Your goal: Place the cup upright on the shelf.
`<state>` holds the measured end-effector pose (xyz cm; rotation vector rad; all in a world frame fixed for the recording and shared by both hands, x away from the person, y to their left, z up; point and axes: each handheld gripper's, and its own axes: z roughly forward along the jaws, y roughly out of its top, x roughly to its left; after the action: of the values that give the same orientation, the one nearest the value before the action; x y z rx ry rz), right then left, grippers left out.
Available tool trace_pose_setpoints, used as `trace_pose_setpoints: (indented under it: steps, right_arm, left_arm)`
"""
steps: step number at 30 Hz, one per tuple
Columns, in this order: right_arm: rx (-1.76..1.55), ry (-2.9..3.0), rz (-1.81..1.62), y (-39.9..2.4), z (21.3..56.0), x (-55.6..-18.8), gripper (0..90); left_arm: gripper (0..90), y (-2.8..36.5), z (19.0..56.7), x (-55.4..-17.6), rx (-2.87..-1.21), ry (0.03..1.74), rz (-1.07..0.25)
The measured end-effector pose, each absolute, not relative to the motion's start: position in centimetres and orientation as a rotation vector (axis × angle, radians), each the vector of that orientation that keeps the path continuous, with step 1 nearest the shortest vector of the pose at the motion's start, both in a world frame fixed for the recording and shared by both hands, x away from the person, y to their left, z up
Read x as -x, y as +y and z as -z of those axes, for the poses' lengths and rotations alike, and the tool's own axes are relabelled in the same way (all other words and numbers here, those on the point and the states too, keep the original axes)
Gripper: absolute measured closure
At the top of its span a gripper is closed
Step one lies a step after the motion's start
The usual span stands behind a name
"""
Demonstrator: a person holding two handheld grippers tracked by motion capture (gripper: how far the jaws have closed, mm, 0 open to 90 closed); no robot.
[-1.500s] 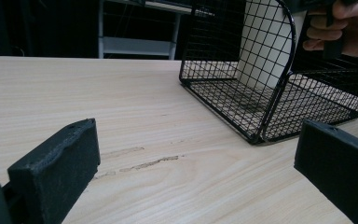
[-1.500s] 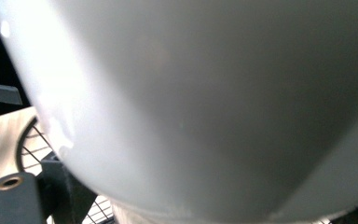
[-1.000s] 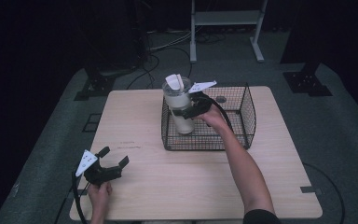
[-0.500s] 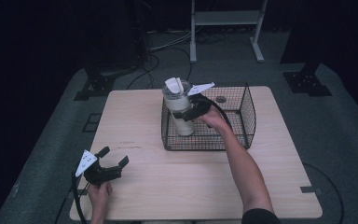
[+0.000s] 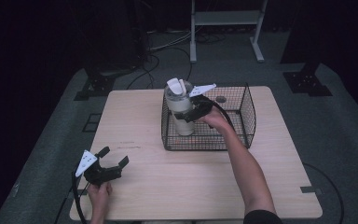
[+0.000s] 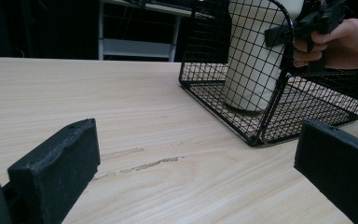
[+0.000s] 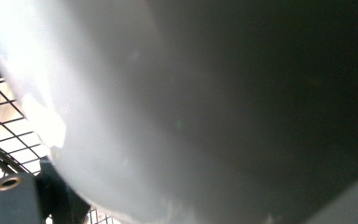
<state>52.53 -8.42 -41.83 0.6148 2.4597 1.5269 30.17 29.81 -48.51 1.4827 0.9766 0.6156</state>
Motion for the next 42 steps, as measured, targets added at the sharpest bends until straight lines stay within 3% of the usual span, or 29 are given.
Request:
trace_pose_setpoints:
  steps: [42]
  right_arm:
    - [-0.597,2.512,-1.404,-10.2,40.9,-51.6,8.1]
  left_arm:
    - [0.0,29.8,48.5,-30.2,-1.485,0.974,-0.617]
